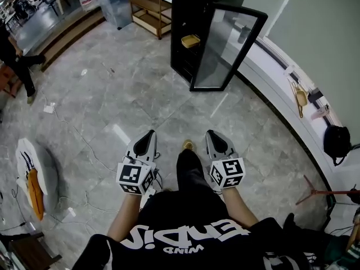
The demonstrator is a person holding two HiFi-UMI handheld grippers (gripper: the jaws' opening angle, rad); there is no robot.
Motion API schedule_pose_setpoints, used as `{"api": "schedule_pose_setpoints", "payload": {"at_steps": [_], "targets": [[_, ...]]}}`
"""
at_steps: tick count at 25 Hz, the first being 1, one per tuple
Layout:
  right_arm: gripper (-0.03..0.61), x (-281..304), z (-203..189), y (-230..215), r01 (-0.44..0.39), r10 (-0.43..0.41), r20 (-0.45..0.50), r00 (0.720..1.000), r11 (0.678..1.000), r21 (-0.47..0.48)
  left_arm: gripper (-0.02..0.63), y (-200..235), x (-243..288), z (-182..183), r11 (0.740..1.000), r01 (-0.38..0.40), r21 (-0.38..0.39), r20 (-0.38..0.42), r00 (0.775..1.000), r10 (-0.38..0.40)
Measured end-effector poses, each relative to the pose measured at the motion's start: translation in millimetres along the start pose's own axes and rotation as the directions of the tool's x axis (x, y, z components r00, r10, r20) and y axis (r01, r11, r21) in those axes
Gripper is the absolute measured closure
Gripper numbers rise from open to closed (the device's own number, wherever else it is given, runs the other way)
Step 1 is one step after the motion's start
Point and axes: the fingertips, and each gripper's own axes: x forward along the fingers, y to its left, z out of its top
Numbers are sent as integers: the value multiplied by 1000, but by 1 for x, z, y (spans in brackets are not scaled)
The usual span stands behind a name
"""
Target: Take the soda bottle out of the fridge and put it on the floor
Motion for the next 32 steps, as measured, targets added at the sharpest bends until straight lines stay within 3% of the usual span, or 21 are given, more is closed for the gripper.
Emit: {"api": "schedule_pose_setpoints", "payload": {"at_steps": [11, 18, 26, 32], "targets": [[554, 134, 77, -98, -39, 40, 32, 999, 999, -35, 606, 53, 155, 55, 999, -40, -13, 18, 999, 40], [554, 200, 97, -167, -49, 50, 18, 999, 998, -29, 606, 74, 239, 83, 996, -80, -41, 43, 996, 82], [554, 264, 110, -183, -70, 70, 13, 997, 997, -15, 606, 112, 287, 98, 994, -102, -43, 39, 994, 104], [554, 327, 119, -192, -47, 48, 11, 999, 999, -13, 606, 151, 343, 106, 999, -33, -17, 42, 999, 34]]}}
